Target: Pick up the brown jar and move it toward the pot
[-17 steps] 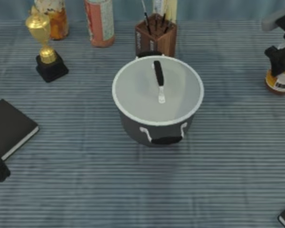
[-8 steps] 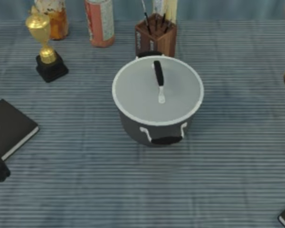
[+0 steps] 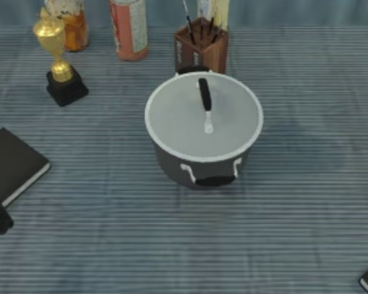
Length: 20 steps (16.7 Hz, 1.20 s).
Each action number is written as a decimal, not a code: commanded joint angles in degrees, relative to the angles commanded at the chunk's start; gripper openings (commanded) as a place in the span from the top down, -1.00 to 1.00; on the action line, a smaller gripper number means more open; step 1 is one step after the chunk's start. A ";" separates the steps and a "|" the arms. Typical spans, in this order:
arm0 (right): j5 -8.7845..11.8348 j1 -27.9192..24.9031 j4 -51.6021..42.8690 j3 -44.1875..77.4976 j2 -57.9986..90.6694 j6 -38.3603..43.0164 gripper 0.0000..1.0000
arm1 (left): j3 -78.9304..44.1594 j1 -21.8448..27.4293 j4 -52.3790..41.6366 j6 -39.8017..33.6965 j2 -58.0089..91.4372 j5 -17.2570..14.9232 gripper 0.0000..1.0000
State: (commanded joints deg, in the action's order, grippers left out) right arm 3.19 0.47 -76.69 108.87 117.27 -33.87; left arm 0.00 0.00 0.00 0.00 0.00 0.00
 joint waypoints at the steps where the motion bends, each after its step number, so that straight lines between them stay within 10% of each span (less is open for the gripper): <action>1: -0.01 -0.07 0.02 -0.01 0.02 0.13 1.00 | 0.00 0.00 0.00 0.00 0.00 0.00 -1.00; 14: -4.03 -14.07 8.03 -3.86 3.63 44.06 1.00 | 0.00 0.00 0.00 0.00 0.00 0.00 -1.00; 20: -4.83 -17.03 9.87 -5.33 4.02 50.91 1.00 | 0.00 0.00 0.00 0.00 0.00 0.00 -1.00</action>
State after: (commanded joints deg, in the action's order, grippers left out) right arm -1.64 -16.56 -66.82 103.54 121.30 17.05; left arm 0.00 0.00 0.00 0.00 0.00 0.00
